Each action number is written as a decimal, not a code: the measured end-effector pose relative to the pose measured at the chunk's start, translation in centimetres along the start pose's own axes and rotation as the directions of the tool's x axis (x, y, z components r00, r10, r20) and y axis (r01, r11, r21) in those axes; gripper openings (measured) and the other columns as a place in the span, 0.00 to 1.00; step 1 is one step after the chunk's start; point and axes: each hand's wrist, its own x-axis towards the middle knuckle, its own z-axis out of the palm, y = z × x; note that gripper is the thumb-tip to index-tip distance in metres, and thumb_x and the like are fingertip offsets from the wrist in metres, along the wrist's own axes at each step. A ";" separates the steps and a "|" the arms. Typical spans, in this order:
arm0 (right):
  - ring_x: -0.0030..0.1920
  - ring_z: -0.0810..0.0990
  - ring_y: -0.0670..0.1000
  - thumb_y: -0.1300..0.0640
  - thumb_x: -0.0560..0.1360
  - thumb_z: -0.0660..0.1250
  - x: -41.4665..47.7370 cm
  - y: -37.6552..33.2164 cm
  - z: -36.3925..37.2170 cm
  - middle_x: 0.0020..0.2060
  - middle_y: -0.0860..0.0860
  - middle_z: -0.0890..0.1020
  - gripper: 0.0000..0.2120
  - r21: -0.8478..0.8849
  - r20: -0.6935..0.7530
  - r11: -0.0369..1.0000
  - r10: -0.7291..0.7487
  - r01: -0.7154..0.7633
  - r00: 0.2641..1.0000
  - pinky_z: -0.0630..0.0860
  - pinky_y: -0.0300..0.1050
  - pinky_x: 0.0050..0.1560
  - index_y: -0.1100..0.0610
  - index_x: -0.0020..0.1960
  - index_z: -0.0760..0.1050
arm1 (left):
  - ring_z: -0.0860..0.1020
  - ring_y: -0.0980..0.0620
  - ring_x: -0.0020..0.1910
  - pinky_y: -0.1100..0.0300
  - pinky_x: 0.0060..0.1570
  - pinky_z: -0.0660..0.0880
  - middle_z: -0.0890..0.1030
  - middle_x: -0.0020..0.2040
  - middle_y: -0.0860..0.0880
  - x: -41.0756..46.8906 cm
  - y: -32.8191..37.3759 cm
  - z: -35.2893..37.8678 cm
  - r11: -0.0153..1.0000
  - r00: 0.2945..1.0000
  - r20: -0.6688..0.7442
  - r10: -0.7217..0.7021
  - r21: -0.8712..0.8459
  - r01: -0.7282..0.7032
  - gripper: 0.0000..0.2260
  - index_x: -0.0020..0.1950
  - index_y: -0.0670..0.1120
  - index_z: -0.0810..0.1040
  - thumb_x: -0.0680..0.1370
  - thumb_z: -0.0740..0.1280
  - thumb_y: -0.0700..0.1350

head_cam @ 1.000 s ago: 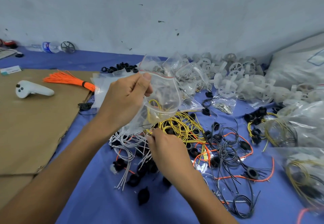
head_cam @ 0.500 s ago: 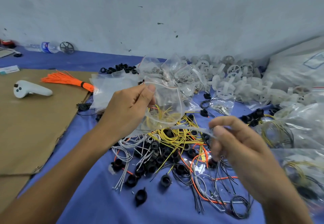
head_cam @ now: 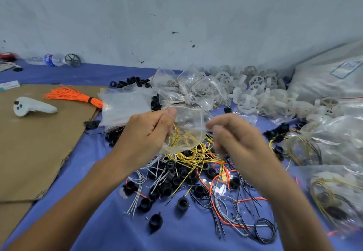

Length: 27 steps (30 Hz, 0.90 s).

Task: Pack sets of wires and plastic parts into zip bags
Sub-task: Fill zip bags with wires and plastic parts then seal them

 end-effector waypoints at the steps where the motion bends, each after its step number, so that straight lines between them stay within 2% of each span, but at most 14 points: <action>1: 0.33 0.75 0.47 0.58 0.82 0.60 0.4 0.8 0.9 0.33 0.46 0.78 0.08 -0.106 0.047 0.994 0.044 -0.039 0.998 0.75 0.44 0.36 0.50 0.52 0.77 | 0.71 0.60 0.25 0.72 0.28 0.64 0.73 0.26 0.60 -0.1 0.1 0.1 1.000 1.000 0.014 0.009 0.004 -0.009 0.23 0.31 0.51 0.72 0.84 0.54 0.57; 4: 0.41 0.77 0.45 0.57 0.83 0.57 2.0 1.9 3.3 0.39 0.44 0.79 0.08 -0.347 0.159 0.938 0.074 -0.015 0.985 0.72 0.42 0.41 0.50 0.53 0.75 | 0.69 0.59 0.24 0.70 0.27 0.62 0.72 0.26 0.59 -0.5 0.2 0.7 0.999 0.997 0.064 0.037 0.027 -0.039 0.24 0.33 0.49 0.72 0.84 0.54 0.59; 7: 0.41 0.71 0.52 0.63 0.79 0.58 3.7 1.5 5.2 0.39 0.46 0.73 0.08 -0.554 0.319 0.819 0.044 0.149 0.947 0.67 0.46 0.42 0.50 0.47 0.66 | 0.71 0.60 0.27 0.69 0.29 0.63 0.73 0.28 0.59 -0.5 0.1 0.9 0.999 0.996 0.074 0.041 0.033 -0.043 0.23 0.33 0.50 0.72 0.83 0.54 0.60; 9: 0.43 0.73 0.55 0.60 0.80 0.58 3.7 1.2 5.3 0.43 0.49 0.74 0.05 -0.617 0.380 0.763 0.071 0.195 0.922 0.70 0.50 0.44 0.51 0.50 0.66 | 0.72 0.63 0.27 0.71 0.30 0.64 0.73 0.27 0.58 -0.6 -0.1 0.8 0.999 0.998 0.053 0.041 0.013 -0.042 0.23 0.33 0.50 0.72 0.83 0.54 0.60; 10: 0.47 0.75 0.54 0.57 0.81 0.58 3.3 1.2 5.0 0.47 0.48 0.77 0.04 -0.618 0.352 0.762 0.047 0.195 0.935 0.71 0.49 0.45 0.50 0.55 0.67 | 0.71 0.62 0.26 0.71 0.29 0.63 0.72 0.27 0.57 -0.6 -0.3 0.7 0.999 0.998 0.043 0.036 0.000 -0.036 0.23 0.33 0.50 0.72 0.83 0.54 0.59; 12: 0.50 0.78 0.46 0.51 0.82 0.58 1.8 0.9 4.2 0.52 0.42 0.80 0.09 -0.535 0.178 0.831 -0.068 0.155 0.982 0.73 0.44 0.48 0.44 0.61 0.70 | 0.71 0.58 0.25 0.70 0.28 0.63 0.73 0.27 0.55 -0.5 -0.5 0.5 1.000 1.000 0.019 0.011 -0.012 -0.011 0.23 0.34 0.50 0.73 0.83 0.54 0.60; 15: 0.38 0.77 0.43 0.49 0.81 0.61 -1.1 1.3 3.1 0.38 0.41 0.78 0.04 -0.363 -0.106 0.922 -0.183 0.133 0.977 0.70 0.33 0.37 0.45 0.53 0.74 | 0.73 0.56 0.27 0.69 0.29 0.65 0.76 0.29 0.51 -0.3 -0.9 0.3 1.000 1.000 -0.004 -0.021 -0.015 0.021 0.23 0.35 0.51 0.75 0.82 0.53 0.62; 16: 0.32 0.73 0.45 0.50 0.80 0.61 -2.0 2.0 3.1 0.34 0.44 0.76 0.03 -0.359 -0.121 0.926 -0.169 0.116 0.978 0.67 0.34 0.33 0.45 0.50 0.73 | 0.73 0.56 0.27 0.69 0.29 0.65 0.76 0.30 0.50 -0.3 -0.9 0.3 1.000 1.000 -0.004 -0.024 -0.018 0.024 0.23 0.35 0.51 0.75 0.82 0.53 0.62; 18: 0.31 0.71 0.47 0.52 0.80 0.62 -3.7 3.7 3.6 0.32 0.46 0.75 0.03 -0.423 -0.018 0.904 -0.077 0.062 0.997 0.68 0.38 0.32 0.46 0.48 0.73 | 0.74 0.54 0.28 0.67 0.30 0.67 0.77 0.31 0.50 -0.1 -0.8 0.3 0.999 1.000 -0.002 -0.024 -0.026 0.023 0.24 0.35 0.51 0.75 0.82 0.53 0.62; 20: 0.42 0.76 0.44 0.49 0.80 0.61 -5.1 5.4 4.9 0.42 0.43 0.77 0.04 -0.553 0.192 0.833 0.090 0.032 0.977 0.73 0.43 0.43 0.46 0.53 0.73 | 0.75 0.53 0.29 0.64 0.31 0.69 0.77 0.30 0.50 0.1 -0.7 0.4 0.999 1.000 -0.007 -0.021 -0.029 0.021 0.24 0.35 0.52 0.75 0.82 0.53 0.63; 22: 0.57 0.73 0.49 0.45 0.78 0.61 -6.1 6.8 6.8 0.55 0.45 0.74 0.14 -0.696 0.340 0.715 0.258 0.057 0.904 0.73 0.46 0.54 0.44 0.63 0.70 | 0.75 0.52 0.30 0.60 0.33 0.71 0.76 0.30 0.49 0.3 -0.6 0.5 0.999 0.999 -0.013 -0.033 -0.032 0.033 0.24 0.35 0.52 0.75 0.82 0.53 0.64; 23: 0.61 0.71 0.51 0.46 0.78 0.61 -6.4 7.4 7.6 0.59 0.47 0.72 0.17 -0.726 0.374 0.683 0.298 0.077 0.878 0.73 0.47 0.57 0.44 0.66 0.68 | 0.76 0.51 0.31 0.58 0.35 0.71 0.77 0.30 0.49 0.3 -0.5 0.5 0.999 0.999 -0.016 -0.039 -0.037 0.039 0.24 0.35 0.52 0.75 0.82 0.52 0.64; 25: 0.62 0.71 0.53 0.50 0.78 0.60 -6.4 7.6 8.2 0.60 0.48 0.71 0.16 -0.741 0.361 0.666 0.290 0.084 0.886 0.73 0.48 0.56 0.45 0.66 0.68 | 0.76 0.51 0.32 0.58 0.36 0.71 0.77 0.32 0.51 0.2 -0.6 0.4 0.998 0.999 -0.017 -0.039 -0.046 0.039 0.24 0.35 0.52 0.75 0.82 0.53 0.64; 27: 0.58 0.74 0.50 0.51 0.79 0.60 -6.1 6.8 7.0 0.57 0.45 0.73 0.14 -0.688 0.326 0.724 0.250 0.047 0.912 0.73 0.47 0.55 0.43 0.64 0.68 | 0.76 0.52 0.32 0.62 0.35 0.70 0.78 0.32 0.53 0.0 -0.6 0.2 0.999 0.999 -0.019 -0.030 -0.044 0.029 0.24 0.35 0.51 0.75 0.82 0.53 0.63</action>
